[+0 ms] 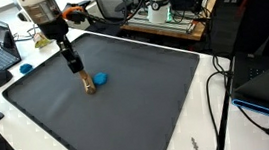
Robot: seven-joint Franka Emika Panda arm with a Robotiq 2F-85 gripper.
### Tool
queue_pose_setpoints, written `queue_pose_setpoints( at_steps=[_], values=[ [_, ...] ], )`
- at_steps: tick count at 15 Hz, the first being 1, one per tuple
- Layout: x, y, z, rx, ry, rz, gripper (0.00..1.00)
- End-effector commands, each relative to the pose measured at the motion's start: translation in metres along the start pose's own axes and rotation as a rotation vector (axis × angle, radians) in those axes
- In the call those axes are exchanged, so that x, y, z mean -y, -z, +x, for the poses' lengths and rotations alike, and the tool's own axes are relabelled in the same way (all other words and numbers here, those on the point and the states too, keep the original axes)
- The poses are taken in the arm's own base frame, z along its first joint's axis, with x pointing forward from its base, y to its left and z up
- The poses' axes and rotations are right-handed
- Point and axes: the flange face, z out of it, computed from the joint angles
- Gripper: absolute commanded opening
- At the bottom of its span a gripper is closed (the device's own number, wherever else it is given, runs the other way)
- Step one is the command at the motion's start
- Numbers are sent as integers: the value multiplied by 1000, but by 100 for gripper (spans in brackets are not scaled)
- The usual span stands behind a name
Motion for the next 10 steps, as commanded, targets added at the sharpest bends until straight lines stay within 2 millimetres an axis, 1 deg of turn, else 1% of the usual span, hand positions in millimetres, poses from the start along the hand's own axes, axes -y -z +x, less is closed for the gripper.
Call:
queue_pose_setpoints(
  at_steps=[1, 4, 6, 10],
  values=[
    [4, 10, -1, -30, 42, 20, 22],
    [7, 29, -7, -54, 116, 12, 22],
    [8, 47, -14, -48, 172, -7, 22],
    [11, 82, -35, -15, 407, -17, 22]
  ],
)
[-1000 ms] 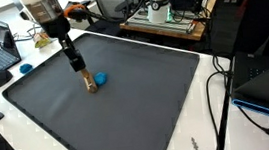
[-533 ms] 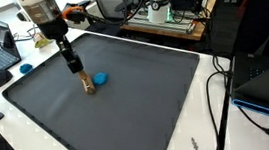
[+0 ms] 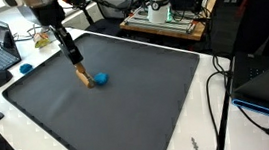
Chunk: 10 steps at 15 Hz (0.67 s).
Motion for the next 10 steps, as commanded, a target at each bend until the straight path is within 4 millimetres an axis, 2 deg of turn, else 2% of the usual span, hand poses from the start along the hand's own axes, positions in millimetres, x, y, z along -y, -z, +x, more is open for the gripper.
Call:
queue_pose_setpoints(
  at_steps=[1, 3, 8, 9, 10],
  values=[
    [5, 40, -28, 38, 198, -4, 22],
    [9, 49, -38, 60, 304, -10, 22],
    [6, 66, -44, 78, 573, -13, 22],
    [11, 53, -36, 77, 477, -12, 47],
    [10, 55, -36, 76, 515, -10, 47]
  ],
)
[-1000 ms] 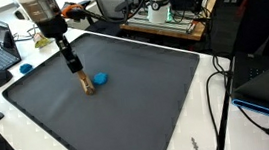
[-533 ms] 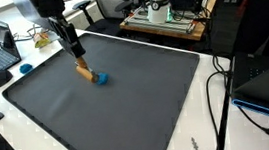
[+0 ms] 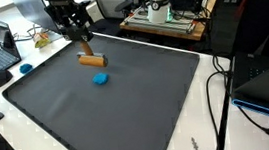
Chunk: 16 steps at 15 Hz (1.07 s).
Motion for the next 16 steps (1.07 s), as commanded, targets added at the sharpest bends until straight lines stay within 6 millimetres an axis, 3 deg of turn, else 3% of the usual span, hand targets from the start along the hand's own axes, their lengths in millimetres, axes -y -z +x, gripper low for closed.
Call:
queue_pose_setpoints(
  at_steps=[1, 3, 4, 10, 16],
  values=[
    [-1, 2, 0, -1, 17, 0, 47],
    [-1, 2, 0, -2, 32, 0, 47],
    [-1, 2, 0, -2, 35, 0, 22],
    [-5, -28, 14, -44, 340, -7, 22],
    [-15, -69, 12, -30, 608, 5, 22]
  ],
)
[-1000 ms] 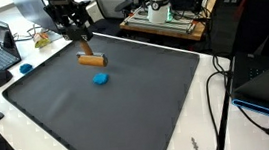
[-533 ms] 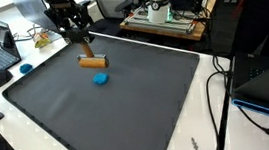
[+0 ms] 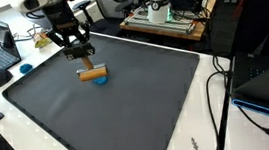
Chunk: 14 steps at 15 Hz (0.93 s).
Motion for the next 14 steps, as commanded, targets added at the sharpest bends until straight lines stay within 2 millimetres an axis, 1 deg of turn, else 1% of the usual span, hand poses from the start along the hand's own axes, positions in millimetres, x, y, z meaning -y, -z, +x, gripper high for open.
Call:
queue_pose_setpoints(
  at_steps=[1, 4, 7, 8, 13, 14],
  values=[
    [-1, -15, -7, -1, 139, 3, 22],
    [1, -31, -12, -10, 205, 32, 22],
    [5, -39, -15, -29, 251, 85, 22],
    [-3, -26, -8, -8, 214, 30, 47],
    [-4, -26, -10, -17, 237, 39, 47],
    [-4, -26, -10, -17, 238, 39, 22]
  ],
)
